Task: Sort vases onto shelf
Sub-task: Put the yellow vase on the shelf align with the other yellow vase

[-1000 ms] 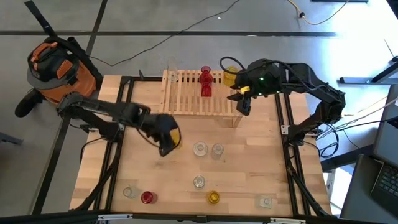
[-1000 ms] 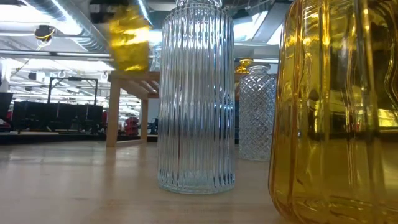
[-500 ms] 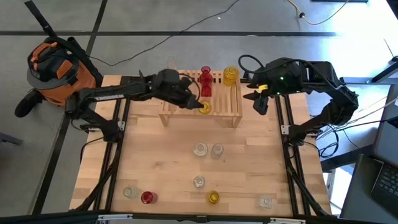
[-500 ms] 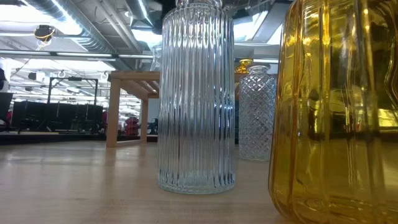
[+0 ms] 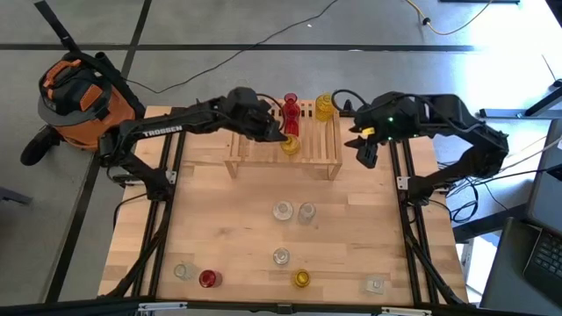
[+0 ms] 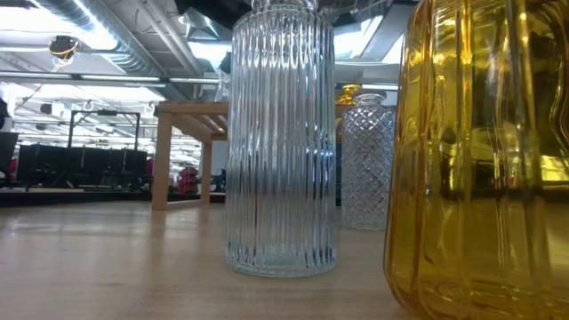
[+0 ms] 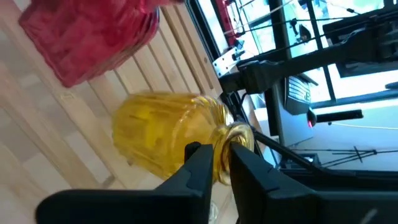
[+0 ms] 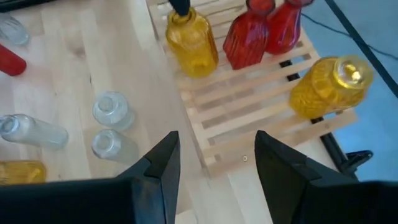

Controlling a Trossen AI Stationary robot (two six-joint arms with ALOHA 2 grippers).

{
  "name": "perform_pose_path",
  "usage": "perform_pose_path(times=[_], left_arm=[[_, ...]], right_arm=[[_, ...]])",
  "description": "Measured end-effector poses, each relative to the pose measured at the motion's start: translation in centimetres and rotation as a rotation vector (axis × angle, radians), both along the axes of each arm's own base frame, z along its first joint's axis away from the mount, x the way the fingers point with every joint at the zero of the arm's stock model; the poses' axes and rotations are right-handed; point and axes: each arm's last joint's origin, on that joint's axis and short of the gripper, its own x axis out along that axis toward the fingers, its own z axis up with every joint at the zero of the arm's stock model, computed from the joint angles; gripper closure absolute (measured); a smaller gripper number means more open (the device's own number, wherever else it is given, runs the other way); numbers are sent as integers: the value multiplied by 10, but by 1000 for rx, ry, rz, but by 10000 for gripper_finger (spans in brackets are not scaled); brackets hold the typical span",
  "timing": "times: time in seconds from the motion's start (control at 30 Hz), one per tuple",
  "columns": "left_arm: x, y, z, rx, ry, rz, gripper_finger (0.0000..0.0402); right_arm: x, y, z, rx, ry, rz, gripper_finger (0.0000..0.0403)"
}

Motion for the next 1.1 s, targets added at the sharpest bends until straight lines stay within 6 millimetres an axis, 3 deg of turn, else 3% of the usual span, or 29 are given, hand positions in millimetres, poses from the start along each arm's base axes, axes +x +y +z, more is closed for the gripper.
perform_pose_path(times=[0.33, 0.5, 0.9, 1.1], left_arm=[[0, 1, 0, 37, 3, 12, 352], [-1, 2, 0, 70, 9, 22, 352], [-6, -1, -1, 154, 83, 91, 351], [-40, -25, 10, 271, 295, 250, 372]], right_arm=[[-2, 4, -60, 181, -120, 9, 242], [-6, 5, -80, 215, -137, -16, 242], [0, 4, -80, 209, -219, -11, 242], [0, 5, -79, 206, -221, 7, 242]])
